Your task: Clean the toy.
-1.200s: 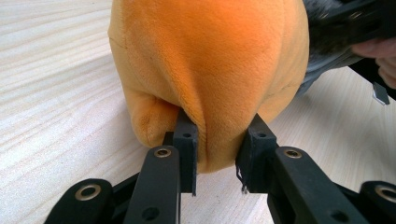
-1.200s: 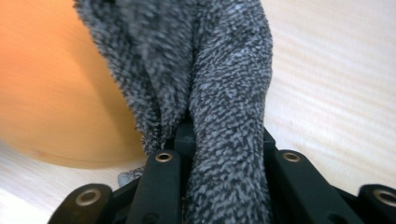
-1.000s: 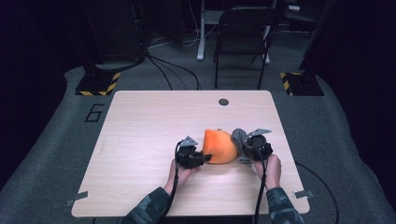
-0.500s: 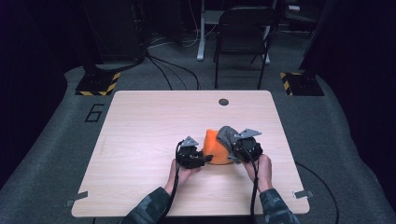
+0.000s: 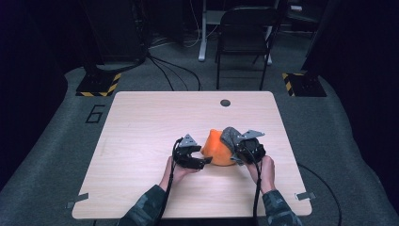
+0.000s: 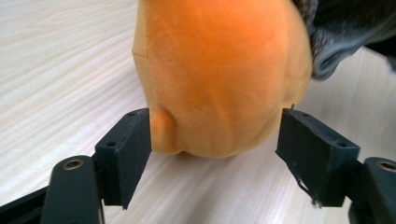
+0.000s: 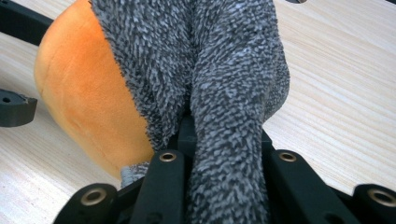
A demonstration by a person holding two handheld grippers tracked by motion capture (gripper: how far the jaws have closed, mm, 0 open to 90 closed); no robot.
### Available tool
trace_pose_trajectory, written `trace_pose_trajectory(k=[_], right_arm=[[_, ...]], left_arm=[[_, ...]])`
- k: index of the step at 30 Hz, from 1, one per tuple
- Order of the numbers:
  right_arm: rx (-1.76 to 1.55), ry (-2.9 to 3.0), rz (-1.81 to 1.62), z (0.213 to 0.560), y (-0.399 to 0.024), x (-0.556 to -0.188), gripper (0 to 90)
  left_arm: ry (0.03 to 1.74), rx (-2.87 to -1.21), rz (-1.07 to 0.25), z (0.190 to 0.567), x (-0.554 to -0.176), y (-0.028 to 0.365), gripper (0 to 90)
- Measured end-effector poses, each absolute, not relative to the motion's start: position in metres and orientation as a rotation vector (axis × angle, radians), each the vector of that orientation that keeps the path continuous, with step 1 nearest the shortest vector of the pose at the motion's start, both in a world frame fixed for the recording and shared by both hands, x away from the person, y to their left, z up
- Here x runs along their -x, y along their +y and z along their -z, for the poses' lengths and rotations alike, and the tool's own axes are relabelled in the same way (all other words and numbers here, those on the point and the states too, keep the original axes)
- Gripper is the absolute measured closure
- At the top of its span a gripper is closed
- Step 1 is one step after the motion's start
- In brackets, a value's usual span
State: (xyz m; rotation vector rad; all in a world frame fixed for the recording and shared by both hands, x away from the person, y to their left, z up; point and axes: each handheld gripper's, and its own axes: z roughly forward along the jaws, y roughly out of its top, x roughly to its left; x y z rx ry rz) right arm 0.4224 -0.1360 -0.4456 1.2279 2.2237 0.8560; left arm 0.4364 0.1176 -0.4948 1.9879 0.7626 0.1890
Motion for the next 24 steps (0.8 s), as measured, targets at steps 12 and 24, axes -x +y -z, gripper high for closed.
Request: trace_pose_trajectory(k=[12, 24], right_arm=[[-1.234, 2.223, -0.850, 0.446, -0.137, -0.423, 74.7], [-1.237, 2.220, -0.853, 0.446, -0.137, -0.423, 74.7]], left_arm=[[0.672, -2.086, -0.287, 0.510, -0.440, 0.113, 22.2], [0.546, -2.126, -0.453, 0.515, -0.431, 0.100, 49.4]])
